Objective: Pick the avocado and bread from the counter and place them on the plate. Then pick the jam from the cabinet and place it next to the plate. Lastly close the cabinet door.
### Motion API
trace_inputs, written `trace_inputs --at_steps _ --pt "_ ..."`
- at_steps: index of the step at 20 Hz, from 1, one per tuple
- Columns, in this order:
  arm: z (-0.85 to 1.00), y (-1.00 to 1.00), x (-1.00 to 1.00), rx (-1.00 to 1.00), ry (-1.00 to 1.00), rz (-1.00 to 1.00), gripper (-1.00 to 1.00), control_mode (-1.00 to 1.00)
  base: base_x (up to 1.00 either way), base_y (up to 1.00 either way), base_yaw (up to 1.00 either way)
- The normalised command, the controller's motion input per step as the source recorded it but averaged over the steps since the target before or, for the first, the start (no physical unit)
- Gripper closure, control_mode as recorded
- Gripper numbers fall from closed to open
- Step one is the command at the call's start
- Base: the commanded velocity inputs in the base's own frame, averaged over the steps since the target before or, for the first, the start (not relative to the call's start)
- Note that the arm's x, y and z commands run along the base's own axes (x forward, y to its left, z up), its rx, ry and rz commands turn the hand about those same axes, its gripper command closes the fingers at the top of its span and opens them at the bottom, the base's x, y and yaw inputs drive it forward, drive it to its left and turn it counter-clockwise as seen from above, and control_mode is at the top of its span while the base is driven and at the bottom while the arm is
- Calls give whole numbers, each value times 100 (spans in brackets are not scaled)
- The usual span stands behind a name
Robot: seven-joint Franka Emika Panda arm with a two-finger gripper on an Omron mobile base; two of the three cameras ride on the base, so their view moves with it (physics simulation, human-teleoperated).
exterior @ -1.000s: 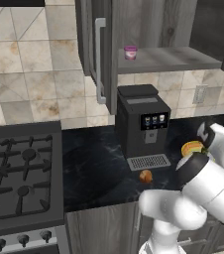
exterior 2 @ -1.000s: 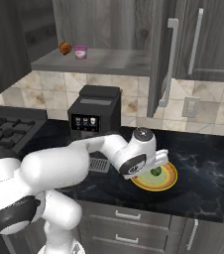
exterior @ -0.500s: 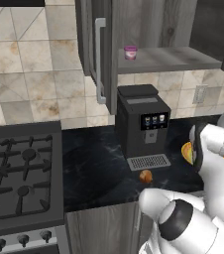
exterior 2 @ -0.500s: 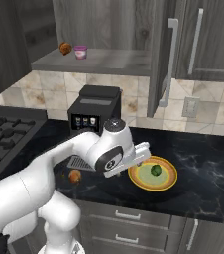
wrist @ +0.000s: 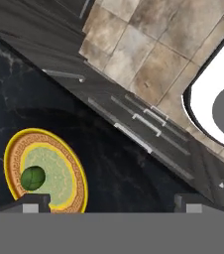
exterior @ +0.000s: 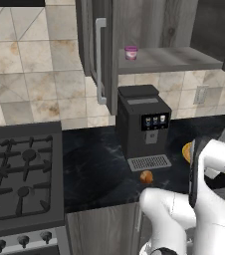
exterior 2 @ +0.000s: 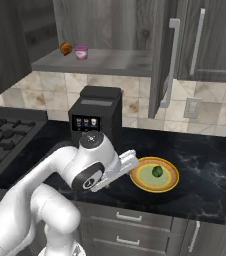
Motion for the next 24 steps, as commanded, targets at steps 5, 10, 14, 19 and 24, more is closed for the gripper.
trace_inputs --at_steps 5,10,14,19,24 --pt "19 35 -22 -3 -1 21 -100 -100 0 0 0" --pt "24 53 -1 -12 9 28 -100 -100 0 0 0" --pt "41 52 -27 -20 14 21 -100 -100 0 0 0" --pt "26 36 -23 -17 5 32 -100 -100 0 0 0" --pt "2 8 -2 -9 0 45 -100 -100 0 0 0"
